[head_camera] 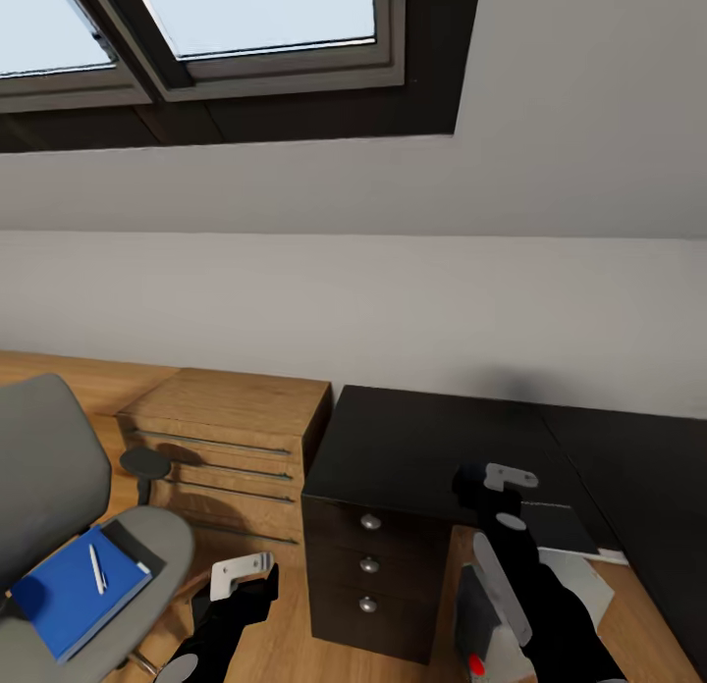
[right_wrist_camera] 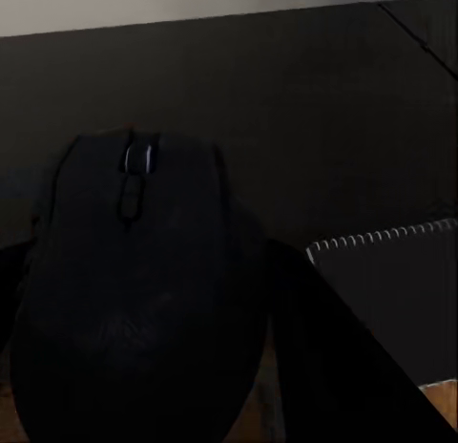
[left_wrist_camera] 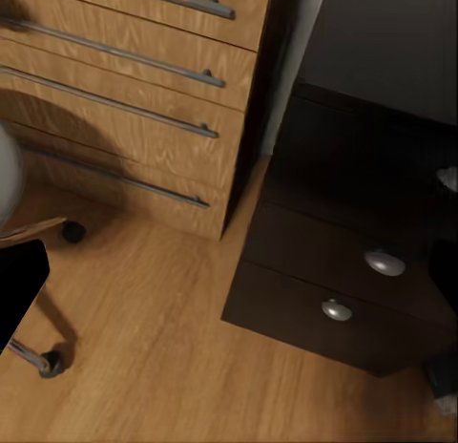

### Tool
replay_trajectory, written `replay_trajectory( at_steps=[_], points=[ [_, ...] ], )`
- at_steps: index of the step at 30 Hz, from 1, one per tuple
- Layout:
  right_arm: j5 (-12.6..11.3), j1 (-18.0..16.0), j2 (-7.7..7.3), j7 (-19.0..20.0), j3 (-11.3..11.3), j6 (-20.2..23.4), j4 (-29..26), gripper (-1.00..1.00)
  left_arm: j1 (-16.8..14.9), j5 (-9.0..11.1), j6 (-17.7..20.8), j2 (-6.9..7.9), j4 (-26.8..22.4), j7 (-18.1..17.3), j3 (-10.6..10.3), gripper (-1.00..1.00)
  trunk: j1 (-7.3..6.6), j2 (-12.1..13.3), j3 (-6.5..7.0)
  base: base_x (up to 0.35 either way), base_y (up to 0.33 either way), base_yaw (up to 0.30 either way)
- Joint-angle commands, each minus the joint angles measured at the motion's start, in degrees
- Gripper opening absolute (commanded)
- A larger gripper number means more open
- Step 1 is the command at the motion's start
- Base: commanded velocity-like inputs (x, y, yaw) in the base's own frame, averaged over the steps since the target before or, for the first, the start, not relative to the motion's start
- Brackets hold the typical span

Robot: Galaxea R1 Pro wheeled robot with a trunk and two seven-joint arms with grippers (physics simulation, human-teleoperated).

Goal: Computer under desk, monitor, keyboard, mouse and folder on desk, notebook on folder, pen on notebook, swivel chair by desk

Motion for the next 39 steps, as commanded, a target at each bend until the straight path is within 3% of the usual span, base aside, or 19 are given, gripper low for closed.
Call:
replay_trajectory(
  at_steps=[1, 4, 7, 13, 18, 27, 34, 36, 37, 38, 39],
  points=[
    [-0.64, -0.05, -0.37, -0.52, -0.71, 0.39, -0.19, -1.0, -0.01, 0.52, 0.08, 0.06, -0.12, 0.49, -0.12, 1.0, 0.01, -0.04, -0.02, 0.0, 0.0, -0.279],
    [-1.4, -0.05, -1.27, -0.4, -2.86, 0.97, -0.89, -1.0, -0.01, 0.49, 0.06, 0.06, -0.12, 0.49, -0.13, 1.0, 0.01, -0.04, 0.08, 0.0, 0.0, -0.279],
    [-3.8, -0.04, -2.69, -0.32, -3.98, 1.52, -1.24, -1.0, 0.0, 0.45, 0.05, 0.06, -0.21, 0.49, -0.14, 1.0, 0.01, -0.04, 0.17, 0.0, 0.0, -0.28],
    [-10.18, -0.04, -6.78, -0.26, -4.42, 1.93, -1.41, -1.0, 2.12, 0.43, -0.61, 0.44, -1.25, 0.29, -1.13, 1.0, 0.01, -0.04, 0.36, 0.0, 0.0, -0.28],
    [-11.31, -0.06, -8.4, -0.26, -4.52, 1.97, -1.43, -1.0, 2.74, 0.43, -0.71, 1.04, -1.42, 0.23, -2.69, 1.0, 0.01, -0.04, 0.52, 0.0, 0.0, -0.28],
    [-11.44, -0.04, -10.43, -0.19, -4.43, 1.93, -1.34, -1.0, 2.8, 0.43, -0.21, 1.2, -1.43, 0.31, -2.84, 1.0, 0.01, -0.04, 0.77, 0.0, 0.0, -0.275],
    [-10.48, -0.04, -10.78, -0.22, -4.12, 1.81, -0.97, -1.0, 2.8, 0.43, -0.14, 1.2, -1.43, 0.31, -2.78, 1.0, 0.01, -0.04, 0.81, 0.0, 0.0, -0.055],
    [-8.47, -0.04, -10.9, 0.17, -3.92, 1.74, -0.05, -1.0, 2.8, 0.43, -0.14, 1.2, -1.43, 0.31, -2.76, 1.0, 0.01, -0.04, 0.81, 0.0, 0.0, -0.008],
    [-4.93, -0.04, -12.1, 3.74, -3.88, 1.77, 0.46, -1.0, 2.8, 0.43, -0.14, 1.2, -1.43, 0.31, -2.71, 1.0, 0.01, -0.04, 0.81, 0.0, 0.0, -0.002],
    [-4.33, -0.04, -12.59, 5.01, -3.89, 1.78, 0.52, -1.0, 2.8, 0.43, -0.14, 1.2, -1.43, 0.31, -2.71, 1.0, 0.01, -0.04, 0.81, 0.0, 0.0, -0.001],
    [-3.14, -0.04, -14.2, 9.44, -3.92, 1.79, 0.9, -1.0, 2.8, 0.43, -0.14, 1.2, -1.43, 0.31, -2.7, 1.0, 0.01, -0.04, 0.81, 0.0, 0.0, 0.0]
  ],
)
